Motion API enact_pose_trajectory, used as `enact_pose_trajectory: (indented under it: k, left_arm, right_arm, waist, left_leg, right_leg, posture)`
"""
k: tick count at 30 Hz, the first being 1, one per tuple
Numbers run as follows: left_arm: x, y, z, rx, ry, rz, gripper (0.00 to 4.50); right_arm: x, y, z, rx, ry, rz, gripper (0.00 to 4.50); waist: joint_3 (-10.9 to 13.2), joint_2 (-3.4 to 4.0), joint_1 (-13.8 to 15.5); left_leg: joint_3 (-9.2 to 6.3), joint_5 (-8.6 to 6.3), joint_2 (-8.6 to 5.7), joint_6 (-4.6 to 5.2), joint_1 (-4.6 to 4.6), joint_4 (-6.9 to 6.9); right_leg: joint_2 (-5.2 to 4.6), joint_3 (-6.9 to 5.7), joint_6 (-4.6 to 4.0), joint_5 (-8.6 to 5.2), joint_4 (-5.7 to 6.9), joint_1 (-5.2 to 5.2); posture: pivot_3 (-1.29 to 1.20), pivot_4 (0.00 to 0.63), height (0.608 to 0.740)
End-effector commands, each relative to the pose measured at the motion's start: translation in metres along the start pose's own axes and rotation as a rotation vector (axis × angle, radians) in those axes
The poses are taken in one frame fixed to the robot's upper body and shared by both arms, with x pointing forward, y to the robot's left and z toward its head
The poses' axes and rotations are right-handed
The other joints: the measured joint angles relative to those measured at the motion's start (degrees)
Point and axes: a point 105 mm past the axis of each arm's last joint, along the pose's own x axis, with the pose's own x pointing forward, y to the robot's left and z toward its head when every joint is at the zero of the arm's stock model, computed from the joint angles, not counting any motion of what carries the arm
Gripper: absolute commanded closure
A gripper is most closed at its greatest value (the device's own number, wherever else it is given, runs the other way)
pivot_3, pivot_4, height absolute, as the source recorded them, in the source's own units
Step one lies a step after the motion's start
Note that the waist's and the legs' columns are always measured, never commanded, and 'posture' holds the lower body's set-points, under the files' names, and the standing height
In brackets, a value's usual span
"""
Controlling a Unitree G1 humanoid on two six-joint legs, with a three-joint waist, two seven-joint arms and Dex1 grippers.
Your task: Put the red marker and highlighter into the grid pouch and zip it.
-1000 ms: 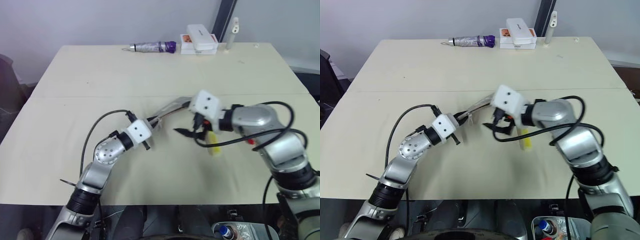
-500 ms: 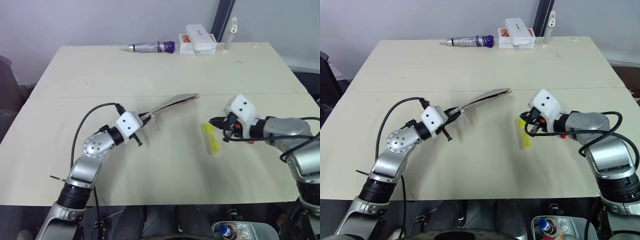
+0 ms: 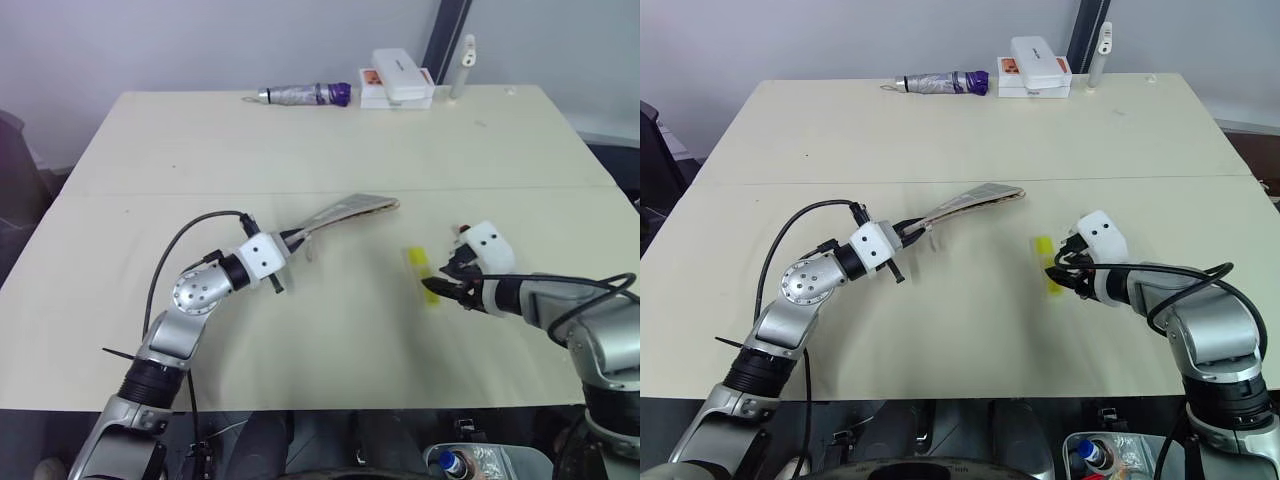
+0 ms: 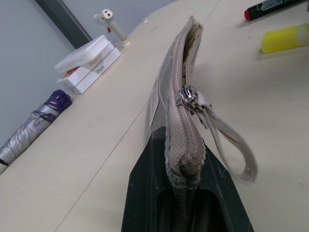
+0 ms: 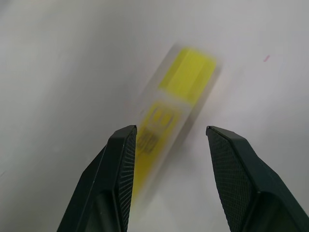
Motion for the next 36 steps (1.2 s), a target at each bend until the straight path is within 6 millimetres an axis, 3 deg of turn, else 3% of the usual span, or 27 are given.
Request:
enact_pose_trajectory:
  k: [1, 4, 7, 16, 20, 23, 24, 28, 32, 36]
  left_arm:
    - [0.003, 0.006, 0.011, 0.041, -0.048, 0.014, 4.50]
    - [0.003, 0.005, 0.011, 0.041, -0.051, 0.013, 4.50]
    - [0.003, 0.004, 0.012, 0.040, -0.053, 0.014, 4.50]
    - [0.003, 0.002, 0.015, 0.036, -0.068, 0.015, 4.50]
    - [0.004, 0.003, 0.015, 0.038, -0.070, 0.015, 4.50]
    - [0.004, 0.004, 0.015, 0.045, -0.069, 0.017, 4.50]
    - [0.004, 0.004, 0.014, 0.047, -0.068, 0.020, 4.50]
    - [0.003, 0.008, 0.012, 0.061, -0.059, 0.035, 4.50]
    - [0.004, 0.009, 0.012, 0.080, -0.064, 0.035, 4.50]
    - [0.005, 0.009, 0.013, 0.087, -0.071, 0.038, 4.50]
  right_arm:
    - [-0.004, 0.007, 0.006, -0.046, -0.017, -0.003, 2.15]
    - [-0.005, 0.014, 0.008, -0.088, -0.013, 0.011, 1.35]
    - [-0.004, 0.016, 0.009, -0.081, -0.011, 0.006, 0.04]
    - [-0.001, 0.015, -0.009, -0.002, 0.068, -0.045, 0.04]
    - [-0.001, 0.014, -0.012, 0.000, 0.089, -0.052, 1.84]
    - [-0.002, 0.015, -0.008, -0.028, 0.081, -0.045, 3.45]
    - [-0.003, 0.015, -0.006, -0.047, 0.075, -0.042, 3.67]
    - [-0.018, 0.011, 0.022, -0.267, -0.007, -0.031, 3.66]
    - [-0.039, 0.013, 0.061, -0.277, -0.135, 0.045, 3.66]
    - [-0.046, 0.018, 0.076, -0.262, -0.189, 0.086, 3.66]
  waist:
    - [0.0, 0.00, 0.0]
    - [0.0, 0.00, 0.0]
    - [0.0, 0.00, 0.0]
    - [0.0, -0.01, 0.0]
    - [0.0, -0.01, 0.0]
    - [0.0, -0.01, 0.0]
    - [0.0, -0.01, 0.0]
    - [0.0, -0.01, 0.0]
    - [0.0, -0.01, -0.3]
    - [0.0, -0.02, 0.1]
  left_leg:
    - [0.00, 0.00, 0.00, 0.00, 0.00, 0.00]
    - [0.00, 0.00, 0.00, 0.00, 0.00, 0.00]
    - [0.00, 0.00, 0.00, 0.00, 0.00, 0.00]
    - [0.00, 0.00, 0.00, 0.00, 0.00, 0.00]
    - [-0.01, 0.00, 0.00, 0.00, 0.00, 0.00]
    - [-0.01, 0.00, 0.00, 0.00, 0.00, 0.00]
    - [-0.01, 0.00, 0.00, 0.00, 0.00, 0.00]
    - [0.00, 0.00, -0.01, 0.00, 0.00, 0.00]
    - [0.00, 0.00, 0.02, 0.00, 0.02, 0.02]
    - [-0.03, 0.00, 0.02, 0.01, 0.00, 0.00]
  right_leg:
    - [0.00, 0.00, 0.00, 0.00, 0.00, 0.00]
    - [0.02, 0.00, 0.00, 0.00, 0.00, 0.00]
    - [0.02, 0.00, 0.00, 0.00, 0.00, 0.00]
    - [0.02, 0.00, 0.00, 0.00, 0.00, 0.00]
    - [0.03, 0.00, 0.00, 0.00, 0.00, 0.01]
    - [0.03, 0.00, 0.00, 0.00, 0.00, 0.01]
    - [0.03, -0.01, 0.00, 0.00, 0.00, 0.01]
    - [0.02, -0.01, 0.00, 0.00, 0.00, 0.00]
    - [0.07, -0.01, 0.00, 0.00, 0.01, 0.00]
    - [0.06, -0.02, 0.00, 0.00, -0.02, 0.02]
  posture:
    - [0.00, 0.150, 0.740]
    - [0.00, 0.150, 0.740]
    - [0.00, 0.150, 0.740]
    - [0.00, 0.150, 0.740]
    - [0.00, 0.150, 0.740]
    - [0.00, 0.150, 0.740]
    - [0.00, 0.150, 0.740]
    - [0.00, 0.150, 0.740]
    - [0.00, 0.150, 0.740]
    - [0.00, 0.150, 0.740]
